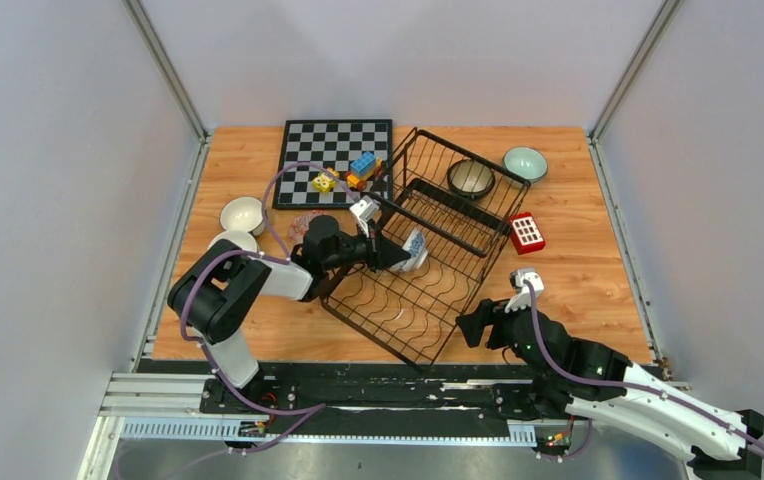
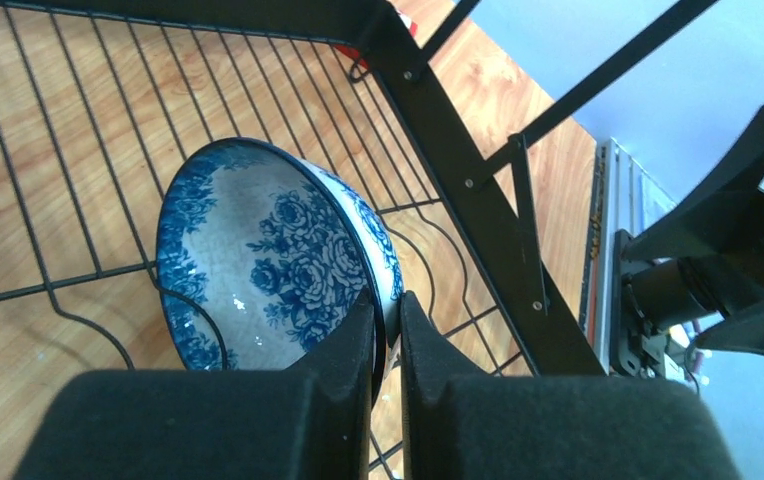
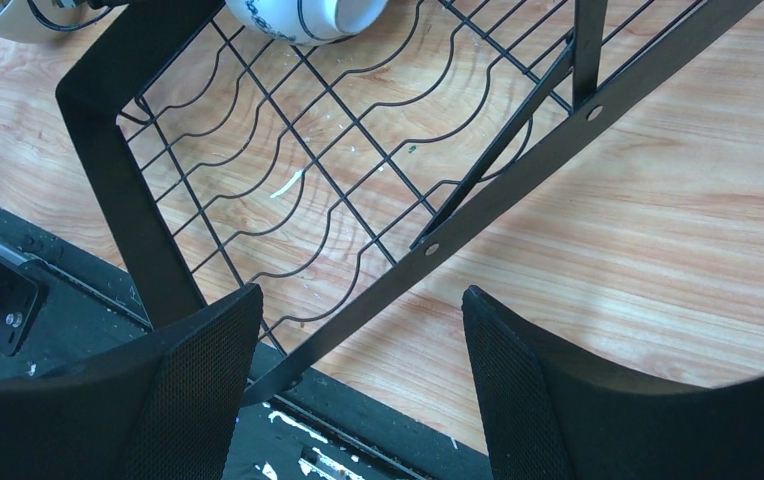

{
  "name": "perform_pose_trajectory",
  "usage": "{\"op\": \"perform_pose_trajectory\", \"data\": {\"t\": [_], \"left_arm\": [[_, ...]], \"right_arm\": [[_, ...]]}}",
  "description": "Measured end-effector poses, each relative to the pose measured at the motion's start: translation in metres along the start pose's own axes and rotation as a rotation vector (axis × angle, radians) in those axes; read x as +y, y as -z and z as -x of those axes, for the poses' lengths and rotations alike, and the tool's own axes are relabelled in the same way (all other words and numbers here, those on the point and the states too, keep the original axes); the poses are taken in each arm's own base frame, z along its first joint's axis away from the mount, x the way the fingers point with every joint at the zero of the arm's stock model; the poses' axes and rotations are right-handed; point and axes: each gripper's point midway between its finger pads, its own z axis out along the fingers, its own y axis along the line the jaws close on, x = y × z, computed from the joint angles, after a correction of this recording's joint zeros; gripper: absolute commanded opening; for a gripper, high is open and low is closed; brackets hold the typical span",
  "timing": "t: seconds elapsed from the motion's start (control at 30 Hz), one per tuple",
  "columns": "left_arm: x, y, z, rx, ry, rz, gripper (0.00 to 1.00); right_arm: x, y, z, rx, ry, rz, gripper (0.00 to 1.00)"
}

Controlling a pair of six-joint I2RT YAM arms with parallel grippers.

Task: Unload the bowls from the dish rack
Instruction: Pick up the bowl from the dish rack.

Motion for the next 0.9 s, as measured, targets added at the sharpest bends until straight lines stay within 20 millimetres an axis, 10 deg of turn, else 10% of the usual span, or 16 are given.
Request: {"op": "perform_pose_trajectory", "data": {"t": [0.9], "left_arm": [[-0.025, -0.008, 0.002, -0.054, 0.193, -0.162, 0.00]], "right_arm": [[-0.019, 0.003, -0.008, 0.024, -0.025, -0.093, 0.79]]}}
